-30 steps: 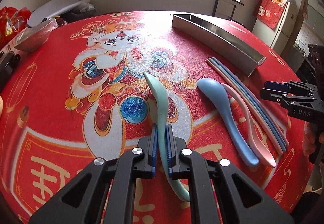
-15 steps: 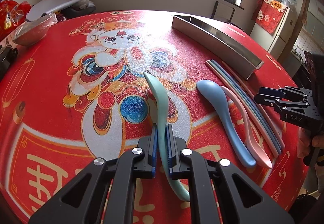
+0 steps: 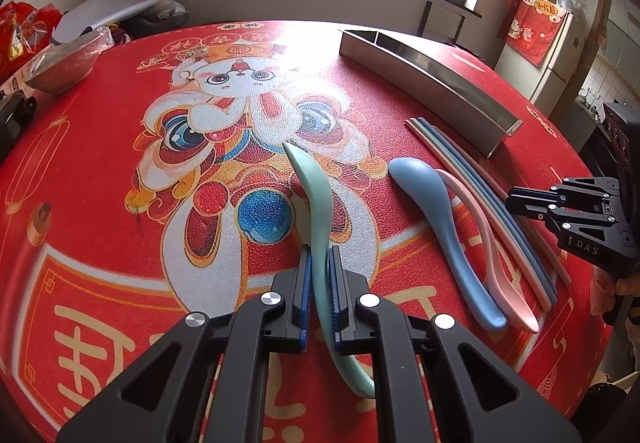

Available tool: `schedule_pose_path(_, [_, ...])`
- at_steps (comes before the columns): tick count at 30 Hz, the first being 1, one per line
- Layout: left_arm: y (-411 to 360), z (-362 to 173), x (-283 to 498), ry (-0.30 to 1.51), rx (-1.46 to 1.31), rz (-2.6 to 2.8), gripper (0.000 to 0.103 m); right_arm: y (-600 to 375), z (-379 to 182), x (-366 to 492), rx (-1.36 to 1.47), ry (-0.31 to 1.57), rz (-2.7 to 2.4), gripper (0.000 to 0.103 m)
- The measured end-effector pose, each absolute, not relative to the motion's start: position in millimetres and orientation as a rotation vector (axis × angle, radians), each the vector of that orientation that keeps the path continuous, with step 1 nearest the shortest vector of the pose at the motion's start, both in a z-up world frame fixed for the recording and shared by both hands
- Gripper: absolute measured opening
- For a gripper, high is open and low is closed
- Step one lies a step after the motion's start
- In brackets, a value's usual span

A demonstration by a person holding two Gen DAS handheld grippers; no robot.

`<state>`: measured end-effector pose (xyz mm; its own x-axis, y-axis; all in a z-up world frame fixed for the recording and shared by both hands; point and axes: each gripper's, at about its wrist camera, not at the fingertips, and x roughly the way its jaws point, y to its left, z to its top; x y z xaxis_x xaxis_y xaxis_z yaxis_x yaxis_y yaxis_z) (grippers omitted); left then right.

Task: Organize utensils
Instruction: 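Grasp a pink chopstick with the right gripper while the left holds the green spoon, then carry the pink chopstick into the steel tray and lower it beside the spoon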

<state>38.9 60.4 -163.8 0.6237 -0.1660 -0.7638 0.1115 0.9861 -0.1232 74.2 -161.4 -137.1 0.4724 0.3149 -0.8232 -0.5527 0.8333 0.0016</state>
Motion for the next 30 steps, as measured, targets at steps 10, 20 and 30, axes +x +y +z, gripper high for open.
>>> schedule_pose_path(10, [60.8, -164.0, 38.4, 0.883, -0.071, -0.162, 0.009, -172.8, -136.6, 64.8, -0.26, 0.972, 0.559, 0.007])
schedule_pose_path(20, [61.2, -164.1, 38.8, 0.883, -0.074, -0.163, 0.009, -176.5, -135.6, 54.8, -0.247, 0.989, 0.535, 0.009])
schedule_pose_path(30, [62.5, -164.6, 38.6, 0.882, -0.084, -0.166, 0.009, -176.8, -137.2, 45.1, -0.273, 0.931, 0.527, 0.007])
